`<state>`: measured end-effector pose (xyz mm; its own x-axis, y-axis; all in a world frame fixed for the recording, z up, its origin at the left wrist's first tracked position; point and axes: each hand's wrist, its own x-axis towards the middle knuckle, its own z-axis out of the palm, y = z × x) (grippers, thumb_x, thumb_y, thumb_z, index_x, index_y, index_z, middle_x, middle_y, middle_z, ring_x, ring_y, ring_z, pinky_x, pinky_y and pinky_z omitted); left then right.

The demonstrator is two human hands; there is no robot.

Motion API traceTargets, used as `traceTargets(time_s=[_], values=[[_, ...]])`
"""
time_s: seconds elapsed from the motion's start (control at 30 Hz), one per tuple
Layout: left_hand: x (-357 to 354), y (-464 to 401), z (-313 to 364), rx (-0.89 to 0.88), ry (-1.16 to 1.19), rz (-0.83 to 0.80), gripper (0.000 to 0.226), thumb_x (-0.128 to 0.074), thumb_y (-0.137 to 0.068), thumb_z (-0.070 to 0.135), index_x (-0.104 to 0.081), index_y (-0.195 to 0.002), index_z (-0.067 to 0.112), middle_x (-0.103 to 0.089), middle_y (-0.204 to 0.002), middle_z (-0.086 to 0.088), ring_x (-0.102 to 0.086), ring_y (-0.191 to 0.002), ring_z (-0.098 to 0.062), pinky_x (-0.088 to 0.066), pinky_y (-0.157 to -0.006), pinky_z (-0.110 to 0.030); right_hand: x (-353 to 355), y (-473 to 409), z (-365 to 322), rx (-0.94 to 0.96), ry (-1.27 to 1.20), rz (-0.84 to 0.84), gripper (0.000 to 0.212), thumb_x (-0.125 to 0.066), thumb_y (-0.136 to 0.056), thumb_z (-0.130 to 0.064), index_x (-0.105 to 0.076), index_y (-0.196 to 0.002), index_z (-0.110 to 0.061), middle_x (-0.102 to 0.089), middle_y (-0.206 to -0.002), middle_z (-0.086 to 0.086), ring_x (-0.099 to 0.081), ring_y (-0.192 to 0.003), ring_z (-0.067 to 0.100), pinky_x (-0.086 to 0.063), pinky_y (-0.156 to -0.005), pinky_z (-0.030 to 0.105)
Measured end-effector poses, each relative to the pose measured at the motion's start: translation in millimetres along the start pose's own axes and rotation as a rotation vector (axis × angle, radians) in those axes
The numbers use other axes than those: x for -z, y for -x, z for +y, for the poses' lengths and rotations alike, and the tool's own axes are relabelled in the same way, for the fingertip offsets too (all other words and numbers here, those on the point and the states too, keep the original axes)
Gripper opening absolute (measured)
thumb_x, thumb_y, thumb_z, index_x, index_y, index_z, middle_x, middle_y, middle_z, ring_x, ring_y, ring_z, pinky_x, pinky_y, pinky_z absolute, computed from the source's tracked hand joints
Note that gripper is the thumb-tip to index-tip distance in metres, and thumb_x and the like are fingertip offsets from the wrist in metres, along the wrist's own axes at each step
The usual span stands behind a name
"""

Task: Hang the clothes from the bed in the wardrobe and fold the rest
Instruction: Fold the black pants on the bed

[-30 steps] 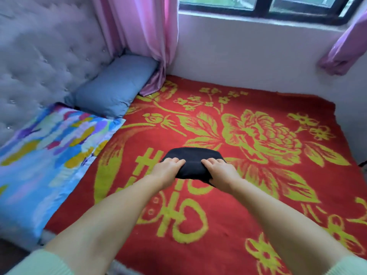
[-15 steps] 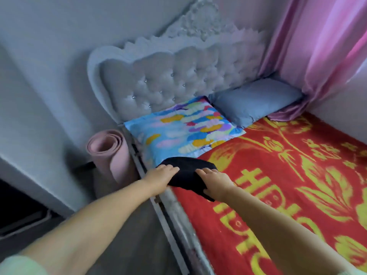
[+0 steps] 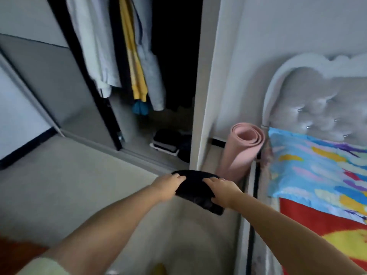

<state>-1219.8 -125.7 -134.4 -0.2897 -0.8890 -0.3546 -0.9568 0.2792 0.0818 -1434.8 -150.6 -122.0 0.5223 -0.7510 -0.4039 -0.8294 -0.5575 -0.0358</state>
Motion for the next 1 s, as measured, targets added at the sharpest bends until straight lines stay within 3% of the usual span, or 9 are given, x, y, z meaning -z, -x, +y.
traceTargets(time_s=[0.27, 0.57, 1.0], values=[[-22.4, 70.2, -143.9, 0.226, 0.095, -0.069, 0.064, -0.05, -0.09, 0.007, -0.026, -0.148, 0.02, -0.041, -0.14, -0.008, -0.048, -0.122, -0.029, -0.046, -0.095, -0.044, 23.2, -107.9, -131.0, 0.237, 0.067, -0.05, 0.071, -0.055, -0.091, -0.024, -0.017, -0.151, -0.02, -0.035, -0.146, 0.009, -0.044, -0.126, 0.032, -0.044, -0.098, 0.044], [-19.5, 67.9, -293.0, 0.266, 0.062, -0.149, 0.061, -0.051, -0.091, 0.008, -0.027, -0.146, 0.02, -0.042, -0.14, -0.008, -0.048, -0.121, -0.029, -0.046, -0.095, -0.043, 50.5, -218.9, -227.9, 0.237, 0.023, -0.087, 0.07, -0.055, -0.091, -0.022, -0.017, -0.15, -0.021, -0.035, -0.147, 0.007, -0.045, -0.126, 0.031, -0.044, -0.096, 0.042], [7.3, -72.7, -413.6, 0.173, 0.09, -0.234, 0.06, -0.049, -0.091, 0.004, -0.03, -0.146, 0.02, -0.046, -0.137, -0.011, -0.053, -0.115, -0.031, -0.047, -0.089, -0.041, 76.8, -392.3, -198.4, 0.186, -0.069, -0.182, 0.075, -0.055, -0.09, -0.015, -0.014, -0.152, -0.021, -0.032, -0.15, 0.008, -0.041, -0.13, 0.031, -0.043, -0.101, 0.044]])
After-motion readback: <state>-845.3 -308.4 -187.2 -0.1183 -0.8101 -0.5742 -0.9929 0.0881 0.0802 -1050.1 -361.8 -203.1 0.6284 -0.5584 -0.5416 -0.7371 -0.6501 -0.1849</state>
